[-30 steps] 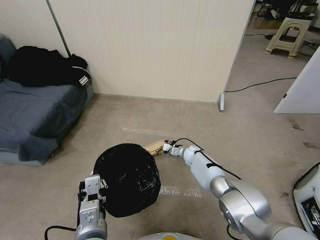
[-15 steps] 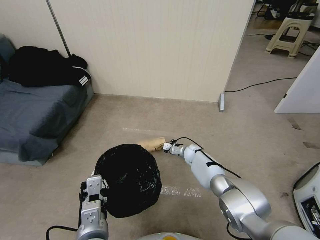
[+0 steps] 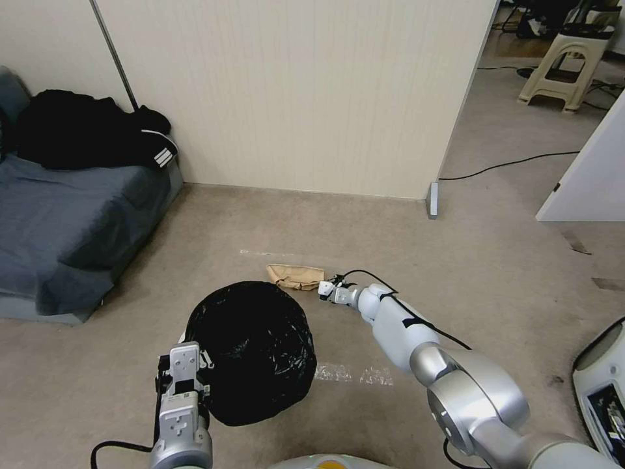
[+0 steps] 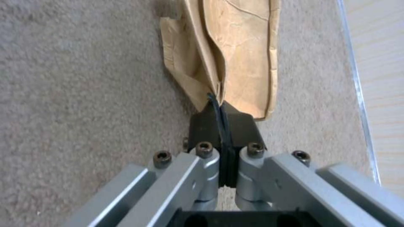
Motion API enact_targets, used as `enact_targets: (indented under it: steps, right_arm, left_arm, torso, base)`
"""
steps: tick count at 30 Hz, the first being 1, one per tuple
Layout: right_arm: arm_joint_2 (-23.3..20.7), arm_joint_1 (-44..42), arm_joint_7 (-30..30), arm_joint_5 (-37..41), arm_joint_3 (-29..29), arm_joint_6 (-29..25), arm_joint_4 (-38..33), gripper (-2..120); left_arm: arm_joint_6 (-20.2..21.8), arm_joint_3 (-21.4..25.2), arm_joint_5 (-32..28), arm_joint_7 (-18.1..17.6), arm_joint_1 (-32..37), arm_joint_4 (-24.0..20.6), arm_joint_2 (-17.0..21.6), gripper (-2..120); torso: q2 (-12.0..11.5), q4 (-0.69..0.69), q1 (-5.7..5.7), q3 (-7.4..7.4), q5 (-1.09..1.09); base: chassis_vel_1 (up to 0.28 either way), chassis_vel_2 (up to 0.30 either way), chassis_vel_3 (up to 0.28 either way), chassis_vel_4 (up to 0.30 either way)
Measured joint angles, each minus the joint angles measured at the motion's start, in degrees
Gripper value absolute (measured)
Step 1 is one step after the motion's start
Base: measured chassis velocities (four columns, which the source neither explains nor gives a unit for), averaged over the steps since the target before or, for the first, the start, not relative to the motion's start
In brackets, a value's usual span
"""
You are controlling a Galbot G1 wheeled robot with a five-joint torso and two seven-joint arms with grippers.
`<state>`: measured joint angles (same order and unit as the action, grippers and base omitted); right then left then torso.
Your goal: Pick up the trash bin, then pick up the garbage from the floor and place it into the trash bin.
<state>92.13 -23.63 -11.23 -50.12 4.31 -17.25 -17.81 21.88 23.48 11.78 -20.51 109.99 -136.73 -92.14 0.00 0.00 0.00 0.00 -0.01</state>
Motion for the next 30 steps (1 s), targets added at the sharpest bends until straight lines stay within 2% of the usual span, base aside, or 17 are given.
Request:
enact_targets:
  steps: [6, 16, 19, 20, 22, 27, 29, 30]
  right_arm:
    - [0.0, -1.67, 2.77, -0.12, 0.01, -1.15, -3.03, 0]
    - [-0.01, -4.9, 8.06, 0.1, 5.98, -7.41, -13.44, 0]
    - [-0.02, -7.85, 8.05, 3.35, 6.27, -7.77, -22.29, 0]
    - [-0.02, -7.85, 8.05, 3.35, 6.27, -7.77, -22.29, 0]
    - [-0.01, -10.29, 7.35, 7.83, 4.98, -6.52, -29.95, 0]
    - [-0.08, -11.82, 6.78, 11.13, 3.97, -5.49, -34.54, 0]
    - [-0.34, -12.64, 6.4, 13.09, 3.49, -4.89, -37.02, 0]
    - [-1.4, -14.31, 5.67, 16.7, 2.93, -3.84, -41.73, 0]
  left_arm:
    - [-0.1, 0.59, -0.27, 0.06, -0.18, 0.0, 0.0, 1]
    - [1.2, 5.13, -4.9, 0.16, -2.19, 0.12, 0.76, 1]
    - [1.72, 6.77, -6.77, 0.13, -3.0, 0.59, 1.76, 1]
    - [1.72, 6.77, -6.77, 0.13, -3.0, 0.59, 1.76, 1]
    - [2.05, 7.28, -7.66, 0.12, -3.58, 1.0, 2.24, 1]
    - [2.25, 7.46, -8.14, 0.1, -3.97, 1.28, 2.52, 1]
    - [2.36, 7.51, -8.37, 0.1, -4.2, 1.41, 2.66, 1]
    - [2.57, 7.64, -8.82, 0.09, -4.67, 1.69, 2.91, 1]
  torso:
    - [0.0, 0.0, 0.0, 0.0, 0.01]
    - [0.0, 0.0, 0.0, 0.0, 0.0]
    - [0.0, 0.0, 0.0, 0.0, -0.01]
    - [0.0, 0.0, 0.0, 0.0, -0.01]
    - [0.0, 0.01, 0.0, 0.01, -0.01]
    - [0.0, 0.01, 0.0, 0.0, 0.01]
    - [0.0, 0.05, 0.0, 0.0, 0.02]
    - [0.0, 0.07, 0.0, 0.0, 0.03]
  base:
    - [0.0, 0.0, 0.0, 0.0]
    - [0.0, 0.0, 0.0, 0.0]
    - [0.0, 0.0, 0.0, 0.0]
    - [0.0, 0.0, 0.0, 0.0]
    - [0.0, 0.0, 0.0, 0.0]
    - [0.0, 0.0, 0.0, 0.0]
    - [0.0, 0.0, 0.0, 0.0]
    - [0.0, 0.0, 0.0, 0.0]
